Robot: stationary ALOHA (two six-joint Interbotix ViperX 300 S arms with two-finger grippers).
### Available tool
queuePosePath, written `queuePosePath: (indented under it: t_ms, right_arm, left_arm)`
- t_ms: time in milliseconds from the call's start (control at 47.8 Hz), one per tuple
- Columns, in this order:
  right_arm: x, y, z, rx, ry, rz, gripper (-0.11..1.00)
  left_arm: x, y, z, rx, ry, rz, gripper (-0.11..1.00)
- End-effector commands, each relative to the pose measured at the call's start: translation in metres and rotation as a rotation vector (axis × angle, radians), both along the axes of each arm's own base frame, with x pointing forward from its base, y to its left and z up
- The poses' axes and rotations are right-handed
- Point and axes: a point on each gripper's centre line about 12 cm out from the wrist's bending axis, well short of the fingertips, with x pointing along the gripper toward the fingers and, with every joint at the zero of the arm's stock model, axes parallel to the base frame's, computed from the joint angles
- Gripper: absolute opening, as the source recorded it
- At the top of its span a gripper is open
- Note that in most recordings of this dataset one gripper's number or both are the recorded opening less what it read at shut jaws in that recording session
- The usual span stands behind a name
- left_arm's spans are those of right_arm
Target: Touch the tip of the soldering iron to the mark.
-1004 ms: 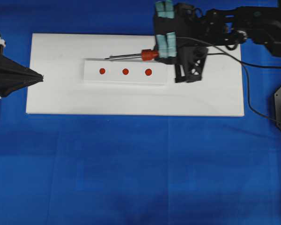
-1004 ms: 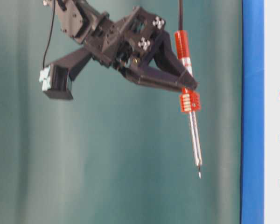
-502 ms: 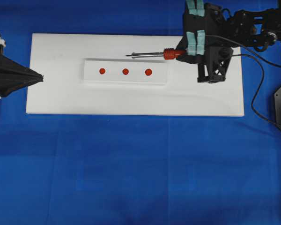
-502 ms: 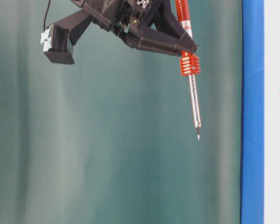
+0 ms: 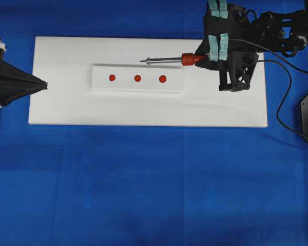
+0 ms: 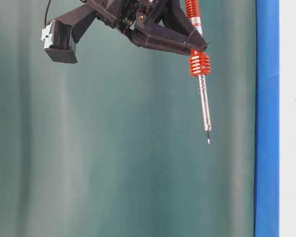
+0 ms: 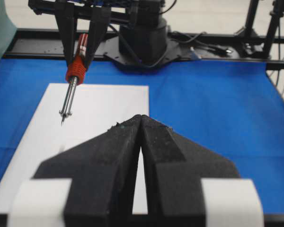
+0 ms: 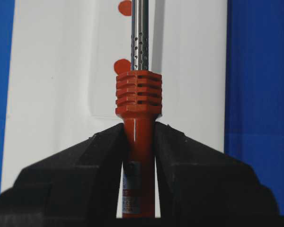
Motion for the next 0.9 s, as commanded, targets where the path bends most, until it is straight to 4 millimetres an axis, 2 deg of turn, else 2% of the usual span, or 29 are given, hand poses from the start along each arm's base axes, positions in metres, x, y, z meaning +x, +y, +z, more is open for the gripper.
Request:
queuePosePath:
  t_ms: [0, 627, 878]
  right_arm:
    - [0.000, 0.000, 0.011, -0.009, -0.032, -0.003, 0.06]
    - [0.000, 0.000, 0.011, -0.010, -0.034, -0.002, 0.06]
    - [0.004, 0.002, 0.001, 0.000, -0.003, 0.009, 0.06]
  left_arm:
    - [0.002, 0.000, 0.003, 0.000, -0.009, 0.001, 0.00]
    - [0.001, 0.000, 0.004, 0.000, -0.012, 0.001, 0.00]
    - [0.002, 0.000, 0.003, 0.000, -0.011, 0.001, 0.00]
